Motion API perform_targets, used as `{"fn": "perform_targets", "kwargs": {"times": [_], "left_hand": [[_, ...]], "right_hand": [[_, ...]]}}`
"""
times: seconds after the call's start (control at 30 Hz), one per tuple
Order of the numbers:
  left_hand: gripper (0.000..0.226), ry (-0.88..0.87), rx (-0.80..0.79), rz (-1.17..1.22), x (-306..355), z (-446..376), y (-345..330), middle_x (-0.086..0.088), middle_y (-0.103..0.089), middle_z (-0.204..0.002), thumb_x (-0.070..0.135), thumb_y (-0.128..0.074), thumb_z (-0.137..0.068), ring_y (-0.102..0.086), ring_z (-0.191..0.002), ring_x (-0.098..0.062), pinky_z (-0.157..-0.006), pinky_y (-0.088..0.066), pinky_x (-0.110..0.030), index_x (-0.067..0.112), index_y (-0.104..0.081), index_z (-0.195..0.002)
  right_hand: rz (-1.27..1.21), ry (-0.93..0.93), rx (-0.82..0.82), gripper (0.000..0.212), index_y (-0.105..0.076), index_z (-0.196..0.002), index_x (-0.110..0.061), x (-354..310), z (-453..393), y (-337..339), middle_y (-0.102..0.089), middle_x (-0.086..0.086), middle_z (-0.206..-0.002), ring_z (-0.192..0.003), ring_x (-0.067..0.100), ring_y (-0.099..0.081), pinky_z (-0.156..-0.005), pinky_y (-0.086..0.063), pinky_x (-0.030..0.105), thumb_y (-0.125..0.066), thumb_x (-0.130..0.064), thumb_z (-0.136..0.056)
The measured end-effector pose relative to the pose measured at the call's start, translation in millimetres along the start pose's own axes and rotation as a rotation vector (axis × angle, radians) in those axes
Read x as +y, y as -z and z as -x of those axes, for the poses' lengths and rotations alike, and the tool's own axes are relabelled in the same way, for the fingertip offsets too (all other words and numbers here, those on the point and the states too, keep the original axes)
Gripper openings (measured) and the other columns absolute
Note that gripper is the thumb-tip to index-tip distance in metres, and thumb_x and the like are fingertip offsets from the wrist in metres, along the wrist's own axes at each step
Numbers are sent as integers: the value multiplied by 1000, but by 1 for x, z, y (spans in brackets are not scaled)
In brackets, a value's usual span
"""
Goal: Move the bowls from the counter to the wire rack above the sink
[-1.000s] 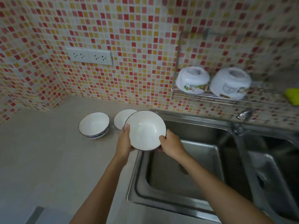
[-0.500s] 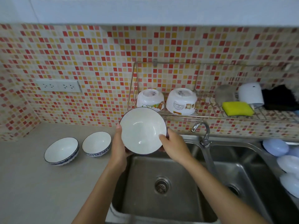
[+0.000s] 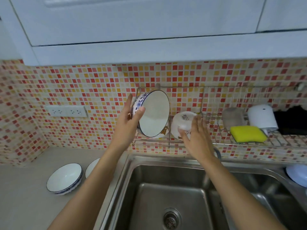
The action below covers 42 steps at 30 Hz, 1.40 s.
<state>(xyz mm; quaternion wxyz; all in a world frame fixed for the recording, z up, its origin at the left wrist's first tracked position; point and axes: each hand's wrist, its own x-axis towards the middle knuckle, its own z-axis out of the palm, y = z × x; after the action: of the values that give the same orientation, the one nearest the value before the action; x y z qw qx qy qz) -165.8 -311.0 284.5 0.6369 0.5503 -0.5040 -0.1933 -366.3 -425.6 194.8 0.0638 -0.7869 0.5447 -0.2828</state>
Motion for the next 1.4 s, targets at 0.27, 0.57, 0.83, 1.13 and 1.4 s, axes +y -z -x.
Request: {"fn": "perform_targets", "kwargs": {"times": [0.27, 0.57, 0.83, 1.13, 1.4], "left_hand": [[76, -438, -81, -706, -35, -50, -29, -15, -36, -142, 49, -66, -80, -37, -129, -28, -105, -38, -38, 30, -32, -146], [80, -657, -295, -1173, -93, -74, -37, -23, -53, -129, 39, -82, -67, -31, -119, -34, -95, -44, -62, 17, -48, -136], [82, -585, -356, -1200, -111, -73, -41, -23, -53, -129, 40, -85, -62, -35, -121, -38, -98, -43, -57, 16, -51, -133], [100, -386, -456, -1189, -117, -76, -43, -15, -38, -142, 45, -79, -69, -33, -129, -36, -111, -29, -45, 9, -28, -147], [102, -321, -480, -1115, -122, -75, -41, -11, -34, -144, 45, -82, -64, -29, -133, -33, -115, -25, -46, 15, -30, -147]], "right_hand": [[220, 15, -25, 99, 11, -153, -6, 20, 2, -21, 11, 13, -163, -150, 23, 13, -119, 14, 41, 0, -77, -85], [220, 26, -34, 102, 12, -153, -7, 22, 4, -24, 11, 12, -163, -149, 22, 16, -121, 10, 43, -1, -80, -84], [234, 34, -31, 102, 11, -153, -7, 22, 4, -25, 11, 12, -163, -150, 22, 14, -121, 10, 44, 0, -80, -84], [239, 38, -23, 100, 8, -154, -7, 23, 3, -27, 5, 12, -164, -151, 22, 9, -121, 9, 45, -3, -79, -85], [250, 32, -26, 104, 7, -154, -7, 22, 3, -28, 5, 13, -164, -151, 23, 9, -122, 6, 46, 4, -81, -82]]}}
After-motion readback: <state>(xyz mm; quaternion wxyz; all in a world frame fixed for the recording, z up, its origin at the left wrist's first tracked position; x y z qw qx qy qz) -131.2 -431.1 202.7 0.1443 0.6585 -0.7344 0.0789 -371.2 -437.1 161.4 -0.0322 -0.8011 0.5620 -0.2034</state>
